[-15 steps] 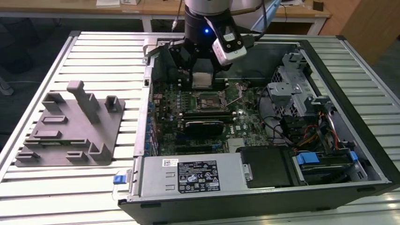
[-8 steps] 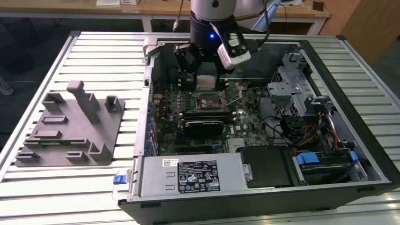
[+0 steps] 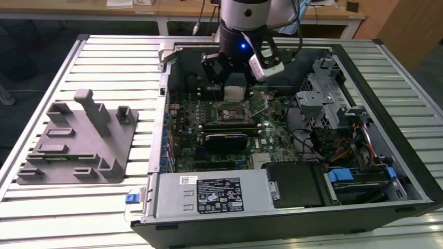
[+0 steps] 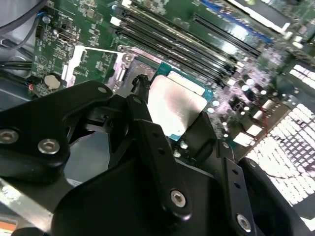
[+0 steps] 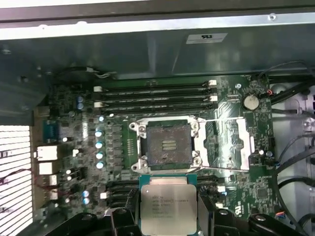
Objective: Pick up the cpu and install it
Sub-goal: 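Pick up the cpu and move it towards the insertion slot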
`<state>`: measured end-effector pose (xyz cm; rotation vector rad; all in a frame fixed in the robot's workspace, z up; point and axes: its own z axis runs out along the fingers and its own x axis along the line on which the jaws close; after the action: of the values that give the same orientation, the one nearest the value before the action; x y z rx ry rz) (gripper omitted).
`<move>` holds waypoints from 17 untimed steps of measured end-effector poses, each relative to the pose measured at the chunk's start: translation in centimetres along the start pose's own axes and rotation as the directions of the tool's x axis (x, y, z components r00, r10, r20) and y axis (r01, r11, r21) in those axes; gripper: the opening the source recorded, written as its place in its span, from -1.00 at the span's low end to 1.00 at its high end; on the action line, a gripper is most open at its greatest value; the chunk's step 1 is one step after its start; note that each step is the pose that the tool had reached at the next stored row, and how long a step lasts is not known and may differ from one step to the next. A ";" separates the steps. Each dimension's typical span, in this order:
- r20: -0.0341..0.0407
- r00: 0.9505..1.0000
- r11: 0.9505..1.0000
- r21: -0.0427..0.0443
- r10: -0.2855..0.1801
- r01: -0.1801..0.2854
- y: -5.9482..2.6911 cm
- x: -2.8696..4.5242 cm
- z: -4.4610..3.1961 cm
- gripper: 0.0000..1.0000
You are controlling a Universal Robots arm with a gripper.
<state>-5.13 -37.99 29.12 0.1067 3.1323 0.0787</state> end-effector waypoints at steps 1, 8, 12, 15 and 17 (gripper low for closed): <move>0.000 1.000 1.000 0.000 0.000 0.000 0.09 -0.18 0.21 0.09; 0.000 1.000 1.000 0.000 0.000 0.000 0.68 -0.79 1.49 0.09; 0.000 1.000 1.000 0.000 0.000 0.000 0.94 -0.82 2.24 0.09; 0.002 1.000 1.000 0.000 -0.001 0.001 1.09 -0.81 2.78 0.09; 0.003 1.000 1.000 0.000 -0.002 0.002 1.16 -0.80 3.15 0.09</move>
<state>-4.23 -36.73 26.04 0.1030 3.1294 0.0786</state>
